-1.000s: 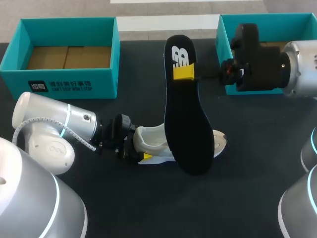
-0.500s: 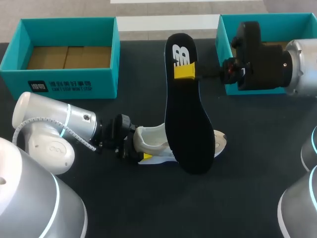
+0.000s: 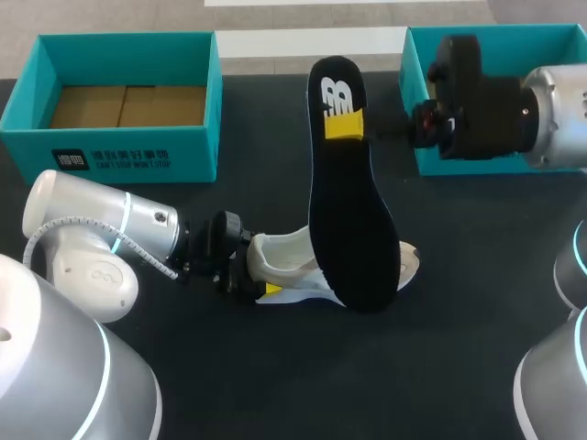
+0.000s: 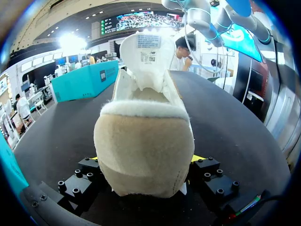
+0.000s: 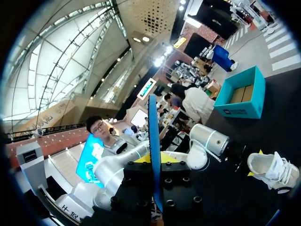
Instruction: Take the shoe out of the shoebox, open the shoe tongue, remove and reinsert the insole, then place the shoe into the shoebox
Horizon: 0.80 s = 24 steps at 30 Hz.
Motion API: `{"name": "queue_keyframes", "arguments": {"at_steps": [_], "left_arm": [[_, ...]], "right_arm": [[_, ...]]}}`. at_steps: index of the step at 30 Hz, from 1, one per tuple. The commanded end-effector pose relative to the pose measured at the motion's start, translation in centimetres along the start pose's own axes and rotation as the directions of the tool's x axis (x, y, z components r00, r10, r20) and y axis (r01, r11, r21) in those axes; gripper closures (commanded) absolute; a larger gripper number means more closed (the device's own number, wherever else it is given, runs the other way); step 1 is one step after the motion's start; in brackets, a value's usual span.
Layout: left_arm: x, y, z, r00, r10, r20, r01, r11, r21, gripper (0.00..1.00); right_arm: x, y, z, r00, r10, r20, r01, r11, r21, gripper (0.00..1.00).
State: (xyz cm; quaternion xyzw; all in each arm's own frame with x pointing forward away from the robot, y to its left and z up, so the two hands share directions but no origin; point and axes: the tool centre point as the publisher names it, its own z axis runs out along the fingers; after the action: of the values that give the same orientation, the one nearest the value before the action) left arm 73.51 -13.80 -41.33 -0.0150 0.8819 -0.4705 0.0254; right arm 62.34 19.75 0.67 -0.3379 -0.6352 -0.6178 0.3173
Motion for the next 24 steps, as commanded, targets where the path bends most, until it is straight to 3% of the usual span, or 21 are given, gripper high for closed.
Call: {"name": "queue_keyframes", "arguments": {"at_steps": [1,8,9,10,19,24], "left_arm": [[-0.2,0.4,0.3,1.000,0.000,0.001,0.000,1.000,-0.004,1.00],[-0.2,0.4,0.3,1.000,0.000,0.001,0.000,1.000,-0.004,0.99],[-0.2,0.4,0.3,1.000,0.000,0.001,0.000,1.000,-0.004,0.62],[-0.1,0.4,0.0,1.000,-0.003,-0.001,0.003,1.000,-0.025,0.00],[0.4,-0.9,-1.9,1.000,-0.009,0.018,0.010,0.997,-0.075,0.00],[0.3,-1.5,-2.8,1.000,-0.027,-0.003,0.026,0.987,-0.157,0.00]], "right_arm": [[-0.1,0.3,0.8,1.000,0.002,0.002,-0.002,1.000,0.001,1.00],[-0.1,0.3,0.8,1.000,0.002,0.002,-0.002,1.000,0.001,1.00],[-0.1,0.3,0.8,1.000,0.002,0.002,-0.002,1.000,0.001,1.00],[-0.1,0.3,0.8,1.000,0.002,0.002,-0.002,1.000,0.001,1.00],[-0.1,0.3,0.8,1.000,0.002,0.002,-0.002,1.000,0.001,1.00],[-0.1,0.3,0.8,1.000,0.002,0.002,-0.002,1.000,0.001,1.00]]}}
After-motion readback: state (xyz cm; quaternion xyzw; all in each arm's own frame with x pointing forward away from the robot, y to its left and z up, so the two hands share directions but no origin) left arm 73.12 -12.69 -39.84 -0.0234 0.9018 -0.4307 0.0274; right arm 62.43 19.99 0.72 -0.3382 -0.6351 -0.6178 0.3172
